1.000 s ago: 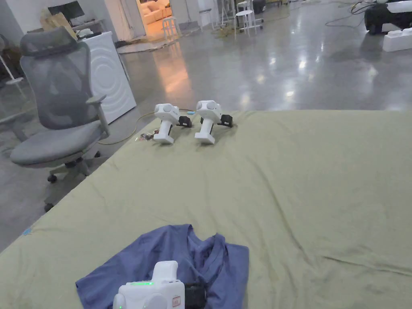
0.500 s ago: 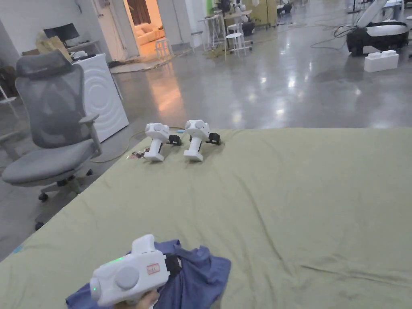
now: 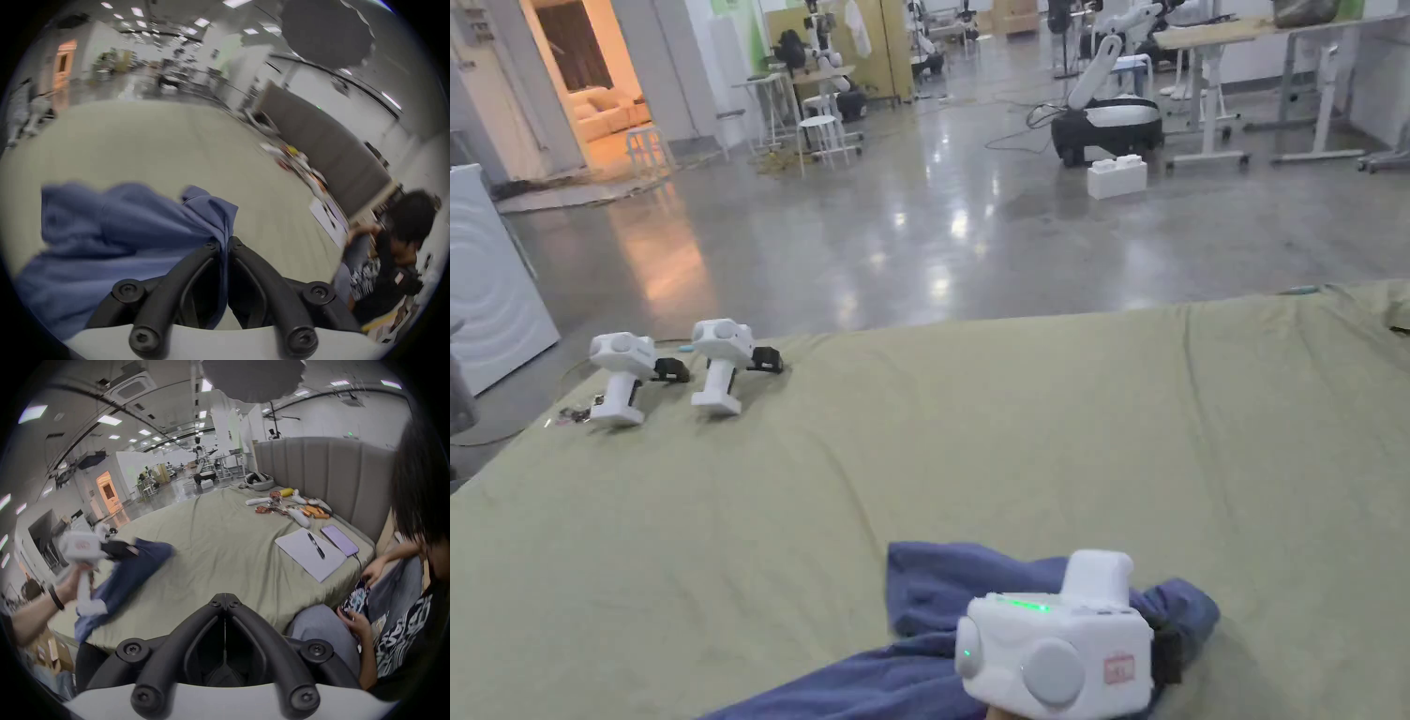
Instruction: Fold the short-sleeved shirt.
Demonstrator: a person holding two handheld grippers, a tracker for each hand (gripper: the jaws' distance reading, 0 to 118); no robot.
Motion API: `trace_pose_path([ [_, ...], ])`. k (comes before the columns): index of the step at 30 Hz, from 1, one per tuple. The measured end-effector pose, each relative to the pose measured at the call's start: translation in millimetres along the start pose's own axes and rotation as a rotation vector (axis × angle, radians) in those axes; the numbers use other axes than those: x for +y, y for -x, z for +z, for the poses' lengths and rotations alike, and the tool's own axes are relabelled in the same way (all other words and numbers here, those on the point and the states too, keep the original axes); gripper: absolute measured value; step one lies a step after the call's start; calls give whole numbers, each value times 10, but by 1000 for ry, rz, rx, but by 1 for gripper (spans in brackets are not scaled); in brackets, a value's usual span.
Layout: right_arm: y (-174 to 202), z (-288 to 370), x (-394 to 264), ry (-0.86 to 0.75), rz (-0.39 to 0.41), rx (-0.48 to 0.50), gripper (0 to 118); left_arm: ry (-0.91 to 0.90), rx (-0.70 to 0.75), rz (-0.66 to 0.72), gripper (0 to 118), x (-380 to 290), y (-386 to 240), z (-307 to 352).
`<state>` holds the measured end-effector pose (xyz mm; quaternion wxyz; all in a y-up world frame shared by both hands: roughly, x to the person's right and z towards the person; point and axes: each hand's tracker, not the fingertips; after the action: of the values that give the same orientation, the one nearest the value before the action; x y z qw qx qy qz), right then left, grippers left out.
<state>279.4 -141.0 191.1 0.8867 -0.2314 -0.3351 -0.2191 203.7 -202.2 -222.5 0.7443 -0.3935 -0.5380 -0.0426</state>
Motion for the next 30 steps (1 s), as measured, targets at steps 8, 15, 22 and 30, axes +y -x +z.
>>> trace_pose_path([
  [8,-59,158,24,-3,15,-7,2,188,-187,-89,14,-915,-1469,-753],
  [15,211,-12,111,-32,27,109,2,-63,-158,-29,88,-557,-815,462],
  [22,720,-39,331,-183,116,196,2,-516,305,-178,88,-445,-578,2641],
  [30,1066,201,530,-322,294,222,2,-672,660,-206,6,-942,-611,3789],
])
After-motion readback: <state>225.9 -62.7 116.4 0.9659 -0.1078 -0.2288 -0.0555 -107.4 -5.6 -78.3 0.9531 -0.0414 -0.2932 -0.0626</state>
